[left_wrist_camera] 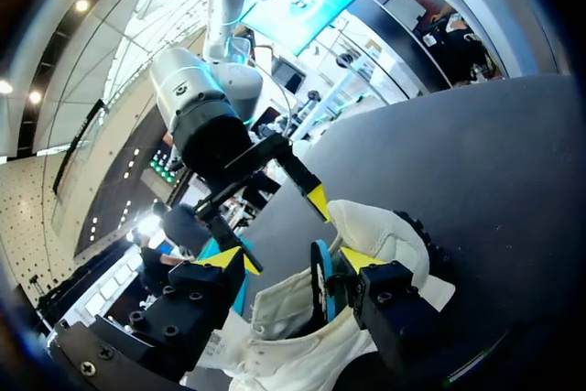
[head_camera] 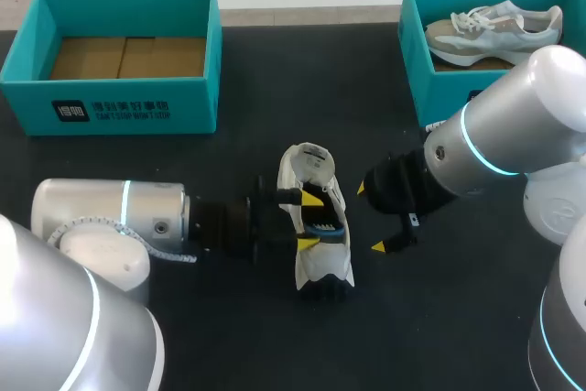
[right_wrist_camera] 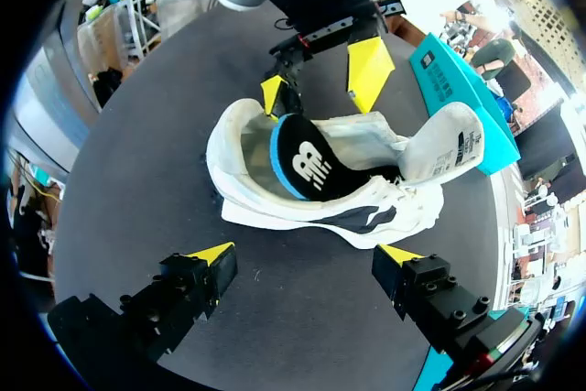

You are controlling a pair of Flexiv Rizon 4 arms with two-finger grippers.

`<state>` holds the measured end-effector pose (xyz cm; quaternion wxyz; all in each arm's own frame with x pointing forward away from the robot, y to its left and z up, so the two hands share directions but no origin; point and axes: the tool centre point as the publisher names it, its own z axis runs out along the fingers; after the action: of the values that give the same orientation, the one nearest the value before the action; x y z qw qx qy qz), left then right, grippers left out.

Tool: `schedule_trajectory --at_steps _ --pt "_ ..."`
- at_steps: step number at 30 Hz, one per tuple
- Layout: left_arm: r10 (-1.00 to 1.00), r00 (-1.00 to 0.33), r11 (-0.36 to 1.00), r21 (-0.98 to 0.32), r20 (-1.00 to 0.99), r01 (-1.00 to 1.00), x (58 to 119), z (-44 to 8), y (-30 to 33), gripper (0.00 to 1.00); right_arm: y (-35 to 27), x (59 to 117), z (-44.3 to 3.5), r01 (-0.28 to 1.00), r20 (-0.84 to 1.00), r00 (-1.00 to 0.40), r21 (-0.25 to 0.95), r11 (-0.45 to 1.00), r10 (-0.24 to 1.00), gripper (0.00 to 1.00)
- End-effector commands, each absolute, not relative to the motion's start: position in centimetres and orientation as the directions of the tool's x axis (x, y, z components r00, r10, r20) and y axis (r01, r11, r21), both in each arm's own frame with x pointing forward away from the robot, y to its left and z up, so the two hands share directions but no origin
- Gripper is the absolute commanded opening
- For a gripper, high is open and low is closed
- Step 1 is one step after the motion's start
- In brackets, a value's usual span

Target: Take the shoe out of the shoebox, open the shoe tongue, remove and reinsert the insole, then place the shoe into the shoebox

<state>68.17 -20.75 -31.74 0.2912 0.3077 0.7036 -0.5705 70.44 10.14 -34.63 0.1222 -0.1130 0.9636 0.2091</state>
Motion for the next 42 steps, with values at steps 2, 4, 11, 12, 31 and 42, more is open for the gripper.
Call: schedule_trajectory --at_steps 2,4,11,12,31,42 --pt "0.136 -0.636 0.149 -0.619 -0.76 0.771 68.3 -30.6 -19.7 0.78 10.3 70.3 -34.7 -0.268 -0.287 -0.944 0.372 0.889 -0.164 1.0" --pt "0.146 -0.637 0.141 -0.622 -0.757 0.77 68.3 -30.1 -19.7 0.8 10.3 70.3 -34.7 -0.268 -0.287 -0.944 0.372 0.889 -0.164 1.0" --pt "0.219 -0.641 0.113 -0.634 -0.735 0.765 69.1 -29.0 -19.5 0.78 10.3 70.3 -34.7 -0.268 -0.287 -0.944 0.372 0.889 -0.164 1.0" --pt "0.228 -0.639 0.107 -0.633 -0.735 0.767 69.3 -28.9 -19.4 0.78 10.3 70.3 -34.7 -0.268 -0.287 -0.944 0.372 0.889 -0.164 1.0" --pt "0.675 -0.481 0.027 -0.634 -0.559 0.773 72.6 -26.7 -19.5 0.68 10.3 70.3 -34.7 -0.268 -0.287 -0.944 0.372 0.889 -0.164 1.0" --pt "0.877 -0.378 0.098 -0.659 -0.297 0.745 72.7 -24.9 -18.0 1.0 6.7 70.3 -31.8 -0.265 -0.249 -0.949 0.31 0.913 -0.191 1.0"
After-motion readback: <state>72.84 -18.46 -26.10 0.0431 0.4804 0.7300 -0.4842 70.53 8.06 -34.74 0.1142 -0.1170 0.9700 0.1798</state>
